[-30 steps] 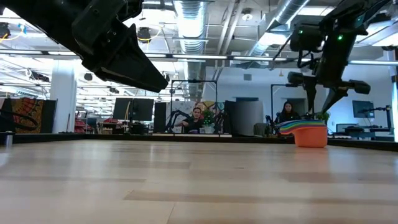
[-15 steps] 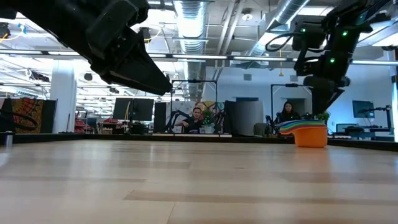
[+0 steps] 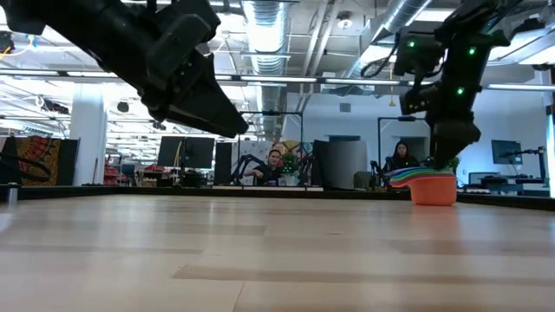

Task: Nest measuring cups in basket
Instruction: Put the stacked measuring cups into the white bin

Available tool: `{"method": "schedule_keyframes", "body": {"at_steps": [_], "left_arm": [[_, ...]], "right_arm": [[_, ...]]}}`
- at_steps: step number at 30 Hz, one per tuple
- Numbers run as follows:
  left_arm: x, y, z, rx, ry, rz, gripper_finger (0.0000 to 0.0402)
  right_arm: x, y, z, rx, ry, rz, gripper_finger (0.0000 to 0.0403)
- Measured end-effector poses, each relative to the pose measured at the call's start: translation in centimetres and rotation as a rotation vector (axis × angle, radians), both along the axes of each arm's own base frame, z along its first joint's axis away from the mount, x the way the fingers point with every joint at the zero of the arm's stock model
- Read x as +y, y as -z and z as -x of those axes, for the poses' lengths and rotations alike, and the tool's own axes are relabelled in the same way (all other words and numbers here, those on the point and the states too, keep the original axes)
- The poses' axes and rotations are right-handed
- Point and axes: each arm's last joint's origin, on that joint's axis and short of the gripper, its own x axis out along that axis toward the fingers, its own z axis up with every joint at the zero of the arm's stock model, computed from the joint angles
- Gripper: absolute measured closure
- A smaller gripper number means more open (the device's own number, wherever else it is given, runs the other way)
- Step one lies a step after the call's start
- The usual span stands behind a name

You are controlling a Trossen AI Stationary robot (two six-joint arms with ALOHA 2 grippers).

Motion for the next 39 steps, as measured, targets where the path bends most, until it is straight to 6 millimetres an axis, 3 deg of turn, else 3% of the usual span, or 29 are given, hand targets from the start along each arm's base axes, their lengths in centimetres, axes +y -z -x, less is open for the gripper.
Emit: {"method": "schedule_keyframes", "body": {"at_steps": [8,25,31,39], "left_arm": [[0.8,0.0,-0.3,0.006,-0.016,-0.001,0.023],[2.7,0.5,-0.8,0.081,-0.024,-0.001,0.023],[3.1,0.6,-0.9,0.087,-0.019,0.007,0.023],[3.1,0.6,-0.9,0.082,-0.022,0.022,0.023]], "right_arm": [[-0.9,2.1,-0.8,0.129,0.118,0.144,0.0081],[-2.7,5.0,-1.9,0.203,0.122,0.085,0.0102],[-3.3,5.7,-1.9,0.237,0.141,0.072,0.0143],[-3.4,5.5,-1.8,0.246,0.132,0.074,0.0239]]}}
